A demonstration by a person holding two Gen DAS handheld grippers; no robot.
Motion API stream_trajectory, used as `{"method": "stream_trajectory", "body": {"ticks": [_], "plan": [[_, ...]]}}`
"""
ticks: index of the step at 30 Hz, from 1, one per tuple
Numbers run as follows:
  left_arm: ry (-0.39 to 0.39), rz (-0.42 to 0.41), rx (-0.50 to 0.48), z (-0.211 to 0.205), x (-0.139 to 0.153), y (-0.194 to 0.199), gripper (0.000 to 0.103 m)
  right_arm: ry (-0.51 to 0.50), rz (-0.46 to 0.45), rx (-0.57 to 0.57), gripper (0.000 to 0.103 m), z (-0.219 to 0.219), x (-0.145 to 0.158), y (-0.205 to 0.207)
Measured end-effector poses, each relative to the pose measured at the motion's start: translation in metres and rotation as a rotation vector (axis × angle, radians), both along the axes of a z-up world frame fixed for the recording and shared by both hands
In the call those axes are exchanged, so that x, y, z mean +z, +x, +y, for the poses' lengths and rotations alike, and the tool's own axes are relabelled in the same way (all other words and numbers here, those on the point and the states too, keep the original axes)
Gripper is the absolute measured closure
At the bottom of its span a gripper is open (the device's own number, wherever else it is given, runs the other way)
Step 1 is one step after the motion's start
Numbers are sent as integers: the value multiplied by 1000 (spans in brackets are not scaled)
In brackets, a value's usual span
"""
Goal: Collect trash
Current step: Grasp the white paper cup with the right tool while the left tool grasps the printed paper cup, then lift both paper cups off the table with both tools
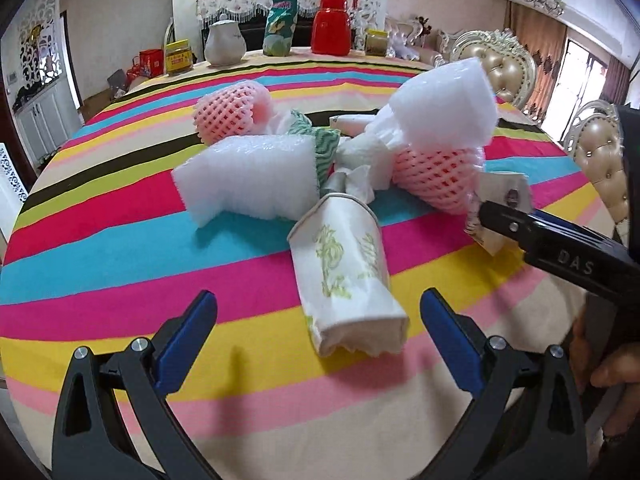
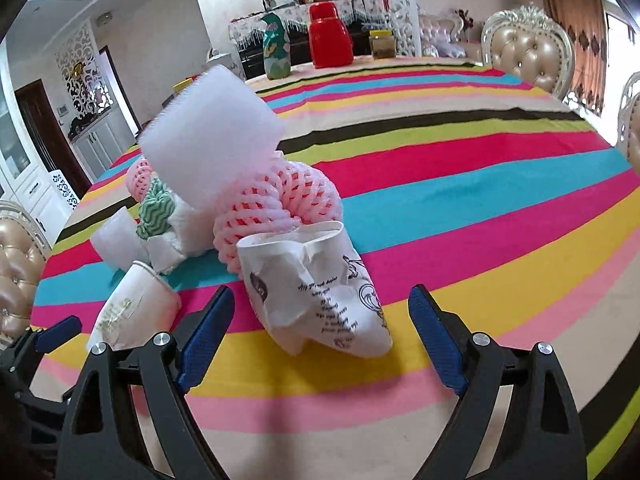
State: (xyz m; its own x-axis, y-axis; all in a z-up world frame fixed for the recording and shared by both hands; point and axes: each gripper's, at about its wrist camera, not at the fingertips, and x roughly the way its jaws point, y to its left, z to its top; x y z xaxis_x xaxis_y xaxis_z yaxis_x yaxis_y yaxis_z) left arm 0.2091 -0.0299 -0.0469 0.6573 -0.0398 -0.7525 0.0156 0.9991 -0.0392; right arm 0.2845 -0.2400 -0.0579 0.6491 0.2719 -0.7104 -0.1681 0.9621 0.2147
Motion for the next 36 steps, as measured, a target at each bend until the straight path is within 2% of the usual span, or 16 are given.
{"method": "stream_trajectory", "body": {"ticks": [1, 3, 7, 12, 20, 24, 36], "plan": [[3, 11, 8, 0, -3, 6, 6, 14, 4, 0, 36, -2, 0, -1], [-13, 28, 15, 0, -8, 16, 14, 31, -7, -1, 37, -5, 2, -5], [-64, 43, 25, 4, -12, 26, 51, 11, -55, 4, 37, -8, 9, -20], [-81, 10, 24, 6, -6, 25, 56, -2, -68, 4, 37, -9, 10, -28], [-112, -86, 29, 17, 5, -16, 56, 18, -69, 13, 37, -15, 8, -52], [-156, -121, 51, 25, 10, -32, 56, 22, -75, 30, 37, -18, 9, -67], [-151, -248, 5, 10, 28, -89, 55, -18, -144, 60, 37, -27, 17, -129]]}}
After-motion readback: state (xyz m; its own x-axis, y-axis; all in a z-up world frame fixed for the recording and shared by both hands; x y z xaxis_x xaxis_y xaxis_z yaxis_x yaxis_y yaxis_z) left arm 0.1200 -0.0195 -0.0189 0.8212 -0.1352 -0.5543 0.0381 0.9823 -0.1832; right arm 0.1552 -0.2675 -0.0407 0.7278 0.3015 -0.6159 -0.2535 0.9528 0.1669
